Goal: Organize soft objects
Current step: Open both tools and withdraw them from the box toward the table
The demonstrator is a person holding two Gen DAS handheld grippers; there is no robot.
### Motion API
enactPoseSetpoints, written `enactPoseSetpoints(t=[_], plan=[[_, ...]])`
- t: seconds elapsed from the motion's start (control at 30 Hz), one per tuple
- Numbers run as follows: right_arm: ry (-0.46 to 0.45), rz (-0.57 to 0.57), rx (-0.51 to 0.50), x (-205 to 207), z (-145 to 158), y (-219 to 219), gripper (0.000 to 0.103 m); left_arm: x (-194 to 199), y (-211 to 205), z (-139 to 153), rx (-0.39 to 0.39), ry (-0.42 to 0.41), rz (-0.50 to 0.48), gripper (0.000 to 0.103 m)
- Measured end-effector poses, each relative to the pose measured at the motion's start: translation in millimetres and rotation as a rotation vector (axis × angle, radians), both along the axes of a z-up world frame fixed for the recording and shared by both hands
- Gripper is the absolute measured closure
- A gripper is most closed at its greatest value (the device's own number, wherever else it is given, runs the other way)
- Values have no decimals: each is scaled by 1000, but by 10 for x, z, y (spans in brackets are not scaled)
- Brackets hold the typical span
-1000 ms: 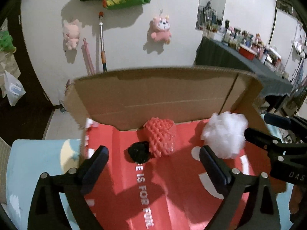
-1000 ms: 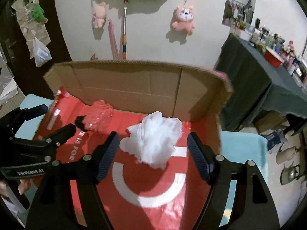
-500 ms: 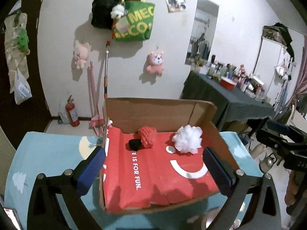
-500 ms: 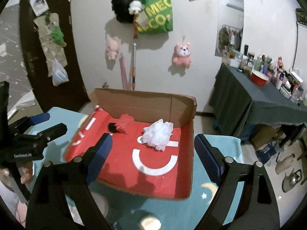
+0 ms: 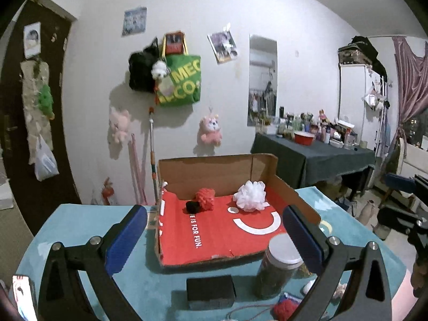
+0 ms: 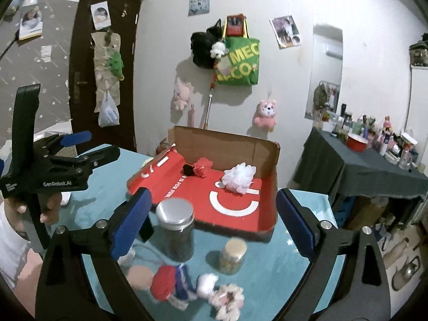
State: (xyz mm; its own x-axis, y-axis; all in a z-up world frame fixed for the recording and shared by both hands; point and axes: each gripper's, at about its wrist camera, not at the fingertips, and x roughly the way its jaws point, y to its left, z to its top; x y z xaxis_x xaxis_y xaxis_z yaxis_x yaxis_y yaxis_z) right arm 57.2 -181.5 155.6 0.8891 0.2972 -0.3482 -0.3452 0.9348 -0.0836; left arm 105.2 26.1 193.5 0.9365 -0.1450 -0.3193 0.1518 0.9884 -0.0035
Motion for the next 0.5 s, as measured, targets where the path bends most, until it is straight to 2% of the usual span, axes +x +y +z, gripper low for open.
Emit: enactPoseSetpoints(t=[0.2,0.37,0.5], plan=[[-8,-19,53,-288,-346,-29,8,-439,-96,-274,-16,-16,-21,0],[-27,-79,20,-444,-650,22,8,-607,-83,-553,-49,23,-5,0],[8,-101,24,-463,-901,30,8,-658,-103,-749,-32,55,24,0]])
